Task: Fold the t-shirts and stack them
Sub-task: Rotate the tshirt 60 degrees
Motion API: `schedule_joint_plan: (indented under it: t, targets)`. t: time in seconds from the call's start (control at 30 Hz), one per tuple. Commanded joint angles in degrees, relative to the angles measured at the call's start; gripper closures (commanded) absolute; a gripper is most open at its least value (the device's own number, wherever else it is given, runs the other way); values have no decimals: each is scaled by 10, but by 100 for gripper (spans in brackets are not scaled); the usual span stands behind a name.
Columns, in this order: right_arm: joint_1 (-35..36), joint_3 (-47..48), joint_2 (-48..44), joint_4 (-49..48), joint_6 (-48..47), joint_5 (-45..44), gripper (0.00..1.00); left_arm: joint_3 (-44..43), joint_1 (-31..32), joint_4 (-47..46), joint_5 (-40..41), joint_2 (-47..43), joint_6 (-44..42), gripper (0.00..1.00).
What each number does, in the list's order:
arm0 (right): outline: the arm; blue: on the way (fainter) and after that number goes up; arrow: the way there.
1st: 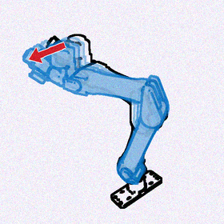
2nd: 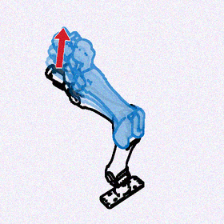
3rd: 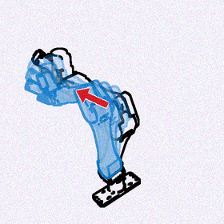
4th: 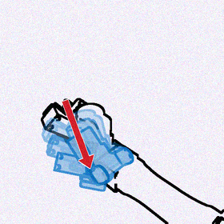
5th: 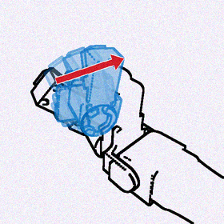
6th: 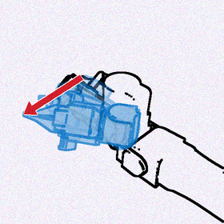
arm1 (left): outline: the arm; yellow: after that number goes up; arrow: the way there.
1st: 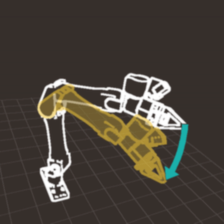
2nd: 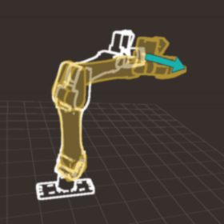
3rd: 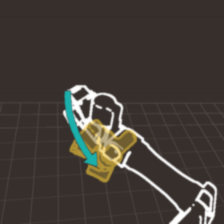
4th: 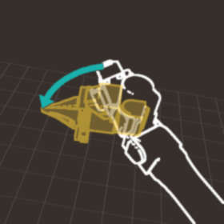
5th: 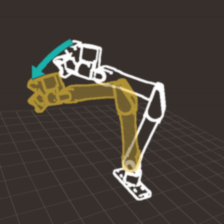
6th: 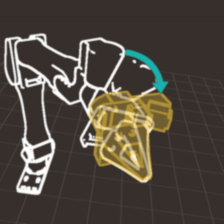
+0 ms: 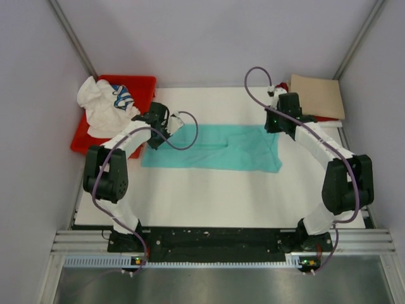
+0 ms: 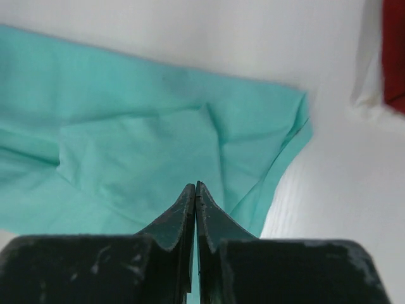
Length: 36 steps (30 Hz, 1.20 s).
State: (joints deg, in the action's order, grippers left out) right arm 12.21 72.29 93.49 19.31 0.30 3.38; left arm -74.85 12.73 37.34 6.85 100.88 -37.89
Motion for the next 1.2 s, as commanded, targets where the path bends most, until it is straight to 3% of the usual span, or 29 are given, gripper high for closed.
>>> schedule_joint_plan:
  t: [0.0, 0.1, 0.23, 0.3, 0.53, 0.63, 0.73, 0.87, 1.03, 1.17]
  targets:
    - [2, -107, -5, 5, 167, 55, 100, 30, 2, -14, 31, 40, -10, 88]
    - [2, -129, 26, 4, 181, 37, 100, 43, 2, -22, 48, 64, -5, 89]
    - [-7, -109, 93, 32, 176, -55, 100, 81, 3, -17, 32, 54, -5, 89]
    - [-8, -63, 133, 68, 145, -122, 100, 114, 5, -1, 17, 42, -15, 88]
    - [-18, 171, 262, 143, 90, -128, 100, 212, 53, 98, -66, -39, -46, 84]
    - [-20, 296, 312, 183, 70, -103, 100, 180, 66, 190, -160, -87, -46, 81]
    - [-19, 337, 301, 201, 66, -96, 100, 112, 63, 237, -189, -122, -39, 79]
    - [-20, 290, 237, 198, 73, -87, 100, 21, 56, 213, -126, -103, -9, 75]
    - [-20, 159, 154, 181, 100, -70, 100, -69, 29, 148, -28, 8, 15, 78]
    - [-23, 87, 150, 148, 115, -41, 100, -120, 17, 115, 37, 89, 14, 80]
